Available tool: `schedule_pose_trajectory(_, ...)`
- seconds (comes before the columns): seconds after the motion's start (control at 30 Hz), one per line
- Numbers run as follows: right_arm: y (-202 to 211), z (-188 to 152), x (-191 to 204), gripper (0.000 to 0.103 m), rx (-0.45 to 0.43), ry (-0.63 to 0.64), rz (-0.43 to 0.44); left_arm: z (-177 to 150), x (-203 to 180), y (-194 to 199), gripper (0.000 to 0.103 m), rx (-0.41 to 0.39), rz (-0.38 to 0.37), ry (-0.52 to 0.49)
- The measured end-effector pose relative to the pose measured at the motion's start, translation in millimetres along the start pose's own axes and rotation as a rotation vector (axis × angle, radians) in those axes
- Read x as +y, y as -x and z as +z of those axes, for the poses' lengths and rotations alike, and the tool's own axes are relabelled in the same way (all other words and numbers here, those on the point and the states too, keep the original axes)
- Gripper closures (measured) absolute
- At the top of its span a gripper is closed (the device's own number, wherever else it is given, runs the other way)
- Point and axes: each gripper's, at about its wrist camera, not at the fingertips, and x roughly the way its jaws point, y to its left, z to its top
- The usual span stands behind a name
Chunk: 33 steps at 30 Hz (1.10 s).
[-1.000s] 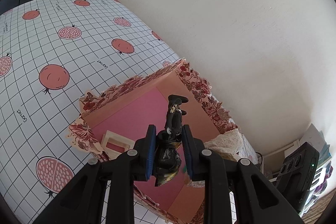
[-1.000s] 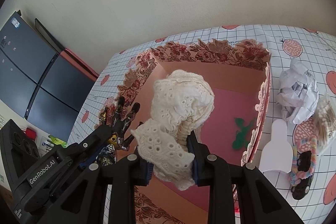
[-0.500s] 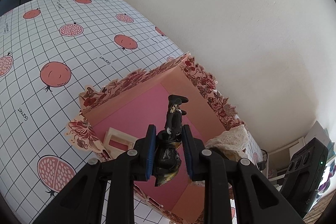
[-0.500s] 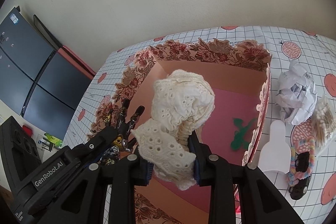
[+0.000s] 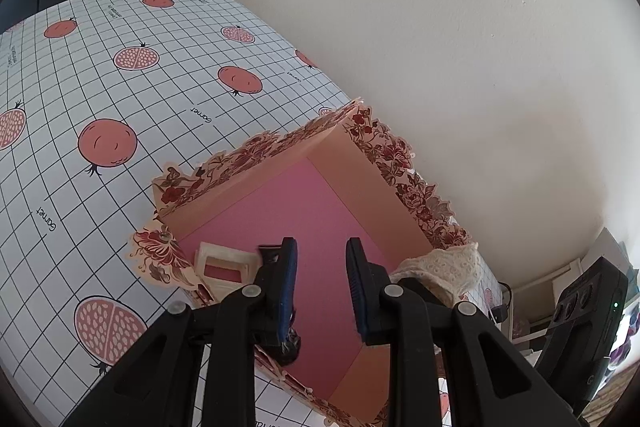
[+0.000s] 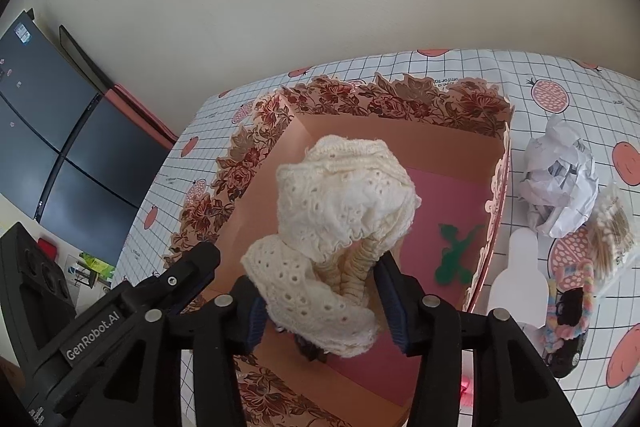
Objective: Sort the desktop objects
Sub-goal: 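Carry the car and lace over the box and open both grippers, then lift both grippers out of the box and move toward the items beside it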
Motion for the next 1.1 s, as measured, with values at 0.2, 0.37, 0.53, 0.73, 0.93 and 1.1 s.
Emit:
schedule_pose_trajectory(0.2,1,0,0,0.043,0.0,-0.003,-0.001,0,-1,0,0.077,0.001,-0.003,0.0)
schedule_pose_trajectory(0.37,5,0,2,0.037,-0.008,0.003,0.0,0,-2,1,0.066,0.005,-0.007,0.001)
schedule_pose_trajectory(0.53,9,0,2,0.035,-0.017,-0.001,-0.001,1,-2,4,0.061,-0.001,-0.01,-0.001)
schedule_pose_trajectory(0.73,12,1,2,0.035,-0.022,0.0,-0.002,1,-4,6,0.056,-0.01,-0.013,-0.006)
schedule_pose_trajectory(0.93,16,1,3,0.035,-0.022,0.002,0.0,2,-3,8,0.047,-0.019,-0.016,-0.005)
schedule_pose_trajectory(1.1,21,2,2,0.033,-0.025,0.001,-0.002,3,-5,11,0.04,-0.031,-0.022,-0.013)
